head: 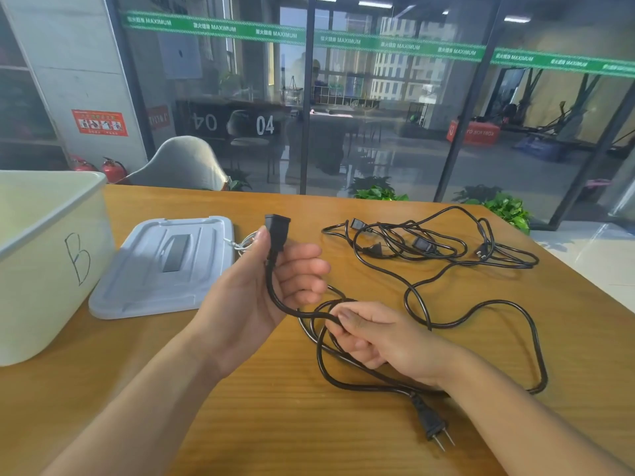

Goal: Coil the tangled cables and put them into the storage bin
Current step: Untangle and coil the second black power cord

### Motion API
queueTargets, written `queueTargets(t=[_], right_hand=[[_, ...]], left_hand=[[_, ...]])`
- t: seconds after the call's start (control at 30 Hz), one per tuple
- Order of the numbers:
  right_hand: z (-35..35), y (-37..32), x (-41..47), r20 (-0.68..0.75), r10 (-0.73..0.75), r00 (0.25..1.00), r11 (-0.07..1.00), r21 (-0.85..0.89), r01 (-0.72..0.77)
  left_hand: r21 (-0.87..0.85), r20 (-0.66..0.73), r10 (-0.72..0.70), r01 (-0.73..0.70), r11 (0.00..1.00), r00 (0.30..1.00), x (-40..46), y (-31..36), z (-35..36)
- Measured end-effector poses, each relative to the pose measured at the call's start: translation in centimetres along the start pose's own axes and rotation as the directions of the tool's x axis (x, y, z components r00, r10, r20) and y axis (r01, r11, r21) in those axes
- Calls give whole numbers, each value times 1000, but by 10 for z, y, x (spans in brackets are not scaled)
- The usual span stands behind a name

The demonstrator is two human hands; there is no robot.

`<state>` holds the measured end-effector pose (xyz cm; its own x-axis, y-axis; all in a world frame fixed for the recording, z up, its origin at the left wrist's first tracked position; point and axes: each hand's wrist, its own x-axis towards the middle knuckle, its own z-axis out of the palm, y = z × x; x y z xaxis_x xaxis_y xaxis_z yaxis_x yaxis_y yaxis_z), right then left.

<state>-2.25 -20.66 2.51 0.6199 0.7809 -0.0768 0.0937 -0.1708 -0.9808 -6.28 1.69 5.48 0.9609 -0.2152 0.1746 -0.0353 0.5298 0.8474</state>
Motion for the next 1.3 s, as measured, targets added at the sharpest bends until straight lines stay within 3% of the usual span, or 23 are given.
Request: queueTargets(t=[0.23, 0.37, 0.53, 0.77, 0.9, 1.0, 1.07, 1.17, 1.23, 1.3], right_hand=[[-4, 3, -1, -69, -13, 998, 966, -260, -5], [-31, -1, -9, -224, -99, 970, 783, -618, -63], [-61, -3, -14, -326, -231, 917, 678, -730, -89], [-71, 0, -14, -445, -461, 768, 565, -814, -132], [-59, -5, -7, -493, -604, 626, 458, -858, -233], [-42, -9, 1, -469, -677, 567, 378, -883, -278], [-32, -10, 5, -469, -702, 535, 411, -881, -234], [-21, -14, 5, -556, -654, 513, 619, -783, -59], [-12, -18, 4, -553, -626, 551, 680, -733, 37], [-1, -22, 3, -493, -596, 633, 694, -713, 98]], left_hand=[[47, -33, -41, 42, 998, 999, -3, -3, 2], [41, -25, -63, 64, 997, 998, -2, -6, 4], [54, -24, -36, 37, 998, 999, -3, -7, 8], [106, -16, -26, 28, 994, 1000, -4, -11, 15], [218, 16, -34, 30, 975, 999, -6, -15, 19], [303, 47, -49, 32, 953, 998, -8, -20, 23], [352, 37, -74, 56, 934, 997, -8, -25, 25], [389, 24, -117, 98, 916, 993, -5, -33, 25], [420, -2, -125, 114, 901, 992, -3, -40, 23], [435, -35, -101, 106, 894, 994, 0, -47, 20]])
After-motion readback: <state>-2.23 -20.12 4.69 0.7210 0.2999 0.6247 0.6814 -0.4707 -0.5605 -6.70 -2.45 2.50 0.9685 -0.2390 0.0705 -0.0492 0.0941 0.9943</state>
